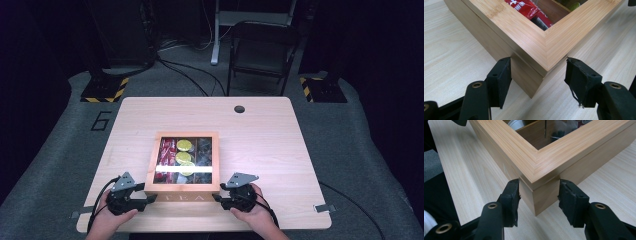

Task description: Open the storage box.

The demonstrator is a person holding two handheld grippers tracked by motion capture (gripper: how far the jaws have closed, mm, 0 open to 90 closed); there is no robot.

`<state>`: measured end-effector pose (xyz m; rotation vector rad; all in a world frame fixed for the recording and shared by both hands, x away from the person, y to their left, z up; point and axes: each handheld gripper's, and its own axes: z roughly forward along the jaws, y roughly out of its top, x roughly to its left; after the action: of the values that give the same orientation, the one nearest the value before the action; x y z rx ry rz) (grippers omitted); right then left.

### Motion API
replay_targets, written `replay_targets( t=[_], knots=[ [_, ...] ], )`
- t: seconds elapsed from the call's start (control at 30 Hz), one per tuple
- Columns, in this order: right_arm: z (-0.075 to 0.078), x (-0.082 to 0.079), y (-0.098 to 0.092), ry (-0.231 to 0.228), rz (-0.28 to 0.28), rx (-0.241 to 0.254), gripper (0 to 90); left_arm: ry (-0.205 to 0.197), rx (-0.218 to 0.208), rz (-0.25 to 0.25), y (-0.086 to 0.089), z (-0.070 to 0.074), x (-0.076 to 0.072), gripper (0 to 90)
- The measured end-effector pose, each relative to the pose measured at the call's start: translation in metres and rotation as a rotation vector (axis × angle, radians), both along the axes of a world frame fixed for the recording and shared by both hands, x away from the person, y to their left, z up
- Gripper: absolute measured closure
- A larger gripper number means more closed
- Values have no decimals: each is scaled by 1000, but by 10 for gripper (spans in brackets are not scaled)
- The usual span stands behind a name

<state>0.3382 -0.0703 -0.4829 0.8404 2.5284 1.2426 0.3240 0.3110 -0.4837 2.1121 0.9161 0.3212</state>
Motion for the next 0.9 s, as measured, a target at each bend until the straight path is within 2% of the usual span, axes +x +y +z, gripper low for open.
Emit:
replay_targets(
  t=[0.2, 0.3, 0.47, 0.53, 0.57, 0.6, 0.7, 0.8, 0.9],
  knots=[
    [1, 0, 0, 3, 0, -7, 516, 0, 1, 8, -1, 0, -1, 378],
    [2, -2, 0, -15, 3, -13, 536, -15, -2, 16, 0, 6, -5, 408],
    [5, -3, -3, -12, -9, 34, 554, -17, -24, 24, 3, 10, -7, 449],
    [6, -4, -3, -14, -13, 28, 556, -25, -25, 31, 2, 10, -7, 465],
    [7, -4, -3, -16, -15, 26, 556, -30, -4, 20, 2, 11, -8, 465],
    [7, -5, -2, -31, -15, 22, 576, -34, -5, 22, 1, 12, -8, 473],
    [11, -6, 0, -38, -23, 50, 591, -63, -24, 27, 0, 14, -9, 493],
    [11, -5, 0, -41, -23, 55, 590, -66, -22, 17, 1, 15, -8, 495],
    [12, -5, 0, -38, -23, 63, 588, -61, -48, 15, 2, 16, -8, 496]
  ],
)
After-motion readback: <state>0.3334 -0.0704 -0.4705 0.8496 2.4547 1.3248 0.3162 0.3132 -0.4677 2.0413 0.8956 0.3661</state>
